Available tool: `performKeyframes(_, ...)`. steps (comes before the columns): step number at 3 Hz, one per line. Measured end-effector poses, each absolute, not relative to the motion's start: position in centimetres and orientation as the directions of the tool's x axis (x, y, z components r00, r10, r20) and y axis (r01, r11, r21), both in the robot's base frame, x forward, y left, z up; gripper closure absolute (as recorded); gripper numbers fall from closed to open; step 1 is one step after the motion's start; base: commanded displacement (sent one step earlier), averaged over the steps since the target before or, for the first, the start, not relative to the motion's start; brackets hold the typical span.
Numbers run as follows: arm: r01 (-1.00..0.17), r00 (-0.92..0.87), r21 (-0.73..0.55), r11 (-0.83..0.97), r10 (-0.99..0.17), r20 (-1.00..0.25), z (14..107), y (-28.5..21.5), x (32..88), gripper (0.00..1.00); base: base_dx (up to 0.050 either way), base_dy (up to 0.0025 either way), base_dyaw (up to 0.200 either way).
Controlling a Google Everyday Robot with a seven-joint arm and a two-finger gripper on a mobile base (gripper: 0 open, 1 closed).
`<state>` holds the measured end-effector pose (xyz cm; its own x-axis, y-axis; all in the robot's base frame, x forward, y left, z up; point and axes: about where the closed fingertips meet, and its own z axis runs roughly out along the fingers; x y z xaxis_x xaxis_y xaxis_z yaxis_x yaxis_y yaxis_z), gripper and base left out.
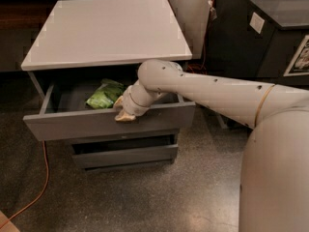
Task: Pick green rice chip bag from top drawer and place on counter
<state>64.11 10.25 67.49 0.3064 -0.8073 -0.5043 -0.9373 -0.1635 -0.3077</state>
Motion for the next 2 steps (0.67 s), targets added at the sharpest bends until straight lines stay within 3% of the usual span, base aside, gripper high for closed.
performKeyframes(1,-0.937,0.306,-0.308,-0.163,-0.807,-0.504,67.49,10.25,64.11,1.0,0.0,0.0,0.0)
performKeyframes(2,-0.937,0.306,-0.308,-0.163,-0.807,-0.504,67.49,10.25,64.11,0.82,0.0,0.0,0.0)
